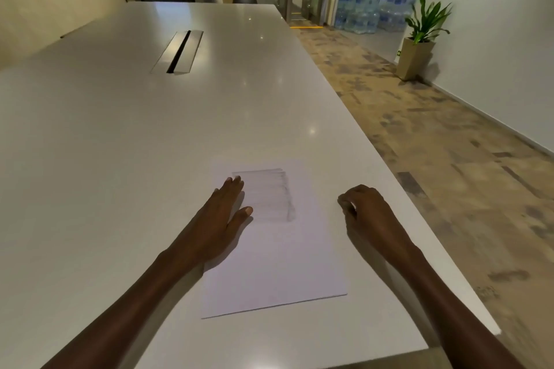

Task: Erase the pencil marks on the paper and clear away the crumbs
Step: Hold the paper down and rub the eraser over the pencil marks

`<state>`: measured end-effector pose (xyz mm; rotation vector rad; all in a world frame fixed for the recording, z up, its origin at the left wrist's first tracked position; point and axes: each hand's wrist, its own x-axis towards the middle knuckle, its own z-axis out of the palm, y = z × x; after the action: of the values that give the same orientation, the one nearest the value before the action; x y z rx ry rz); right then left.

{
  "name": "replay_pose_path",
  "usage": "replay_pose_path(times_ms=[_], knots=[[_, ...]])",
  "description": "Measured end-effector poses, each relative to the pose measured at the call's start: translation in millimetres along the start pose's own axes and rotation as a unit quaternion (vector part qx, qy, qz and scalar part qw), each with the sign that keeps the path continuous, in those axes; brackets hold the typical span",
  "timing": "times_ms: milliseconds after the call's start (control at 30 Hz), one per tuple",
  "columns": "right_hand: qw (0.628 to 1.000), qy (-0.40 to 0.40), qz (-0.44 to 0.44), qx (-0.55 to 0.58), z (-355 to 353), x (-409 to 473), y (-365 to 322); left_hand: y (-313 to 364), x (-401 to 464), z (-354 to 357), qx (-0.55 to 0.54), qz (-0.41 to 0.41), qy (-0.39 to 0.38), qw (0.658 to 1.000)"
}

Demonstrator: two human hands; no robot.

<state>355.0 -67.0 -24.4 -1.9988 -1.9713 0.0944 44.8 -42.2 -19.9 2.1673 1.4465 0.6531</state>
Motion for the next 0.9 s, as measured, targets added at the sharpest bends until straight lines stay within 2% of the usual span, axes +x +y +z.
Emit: replay_pose_path(times_ms=[167, 333, 467, 633, 800, 900], knots=[[0.994, 0.015, 0.021, 0.102, -14.8, 6.5, -1.5, 14.1, -0.1, 5.1, -0.007, -0.003, 0.012, 1.0], [0.976, -0.01, 0.024, 0.215, -29.8, 5.2, -27.6, 20.7, 1.2, 7.8, 0.002, 0.009, 0.0, 1.0], [0.916, -0.055, 0.067, 0.392, -22.7, -6.1, -53.8, 24.5, 2.5, 7.6, -0.001, 0.013, -0.019, 1.0], [0.907, -0.04, 0.09, 0.41, -6.5, -4.8, -68.1, 26.2, 3.0, 14.7, 0.017, 0.028, -0.044, 0.998], [0.819, -0.067, 0.161, 0.546, 1.0, -3.1, -71.7, 28.5, 4.7, 26.5, 0.001, 0.031, -0.058, 0.998], [0.798, -0.082, 0.183, 0.568, -0.9, 0.3, -68.7, 25.3, 2.5, 33.3, 0.018, 0.031, -0.058, 0.998]])
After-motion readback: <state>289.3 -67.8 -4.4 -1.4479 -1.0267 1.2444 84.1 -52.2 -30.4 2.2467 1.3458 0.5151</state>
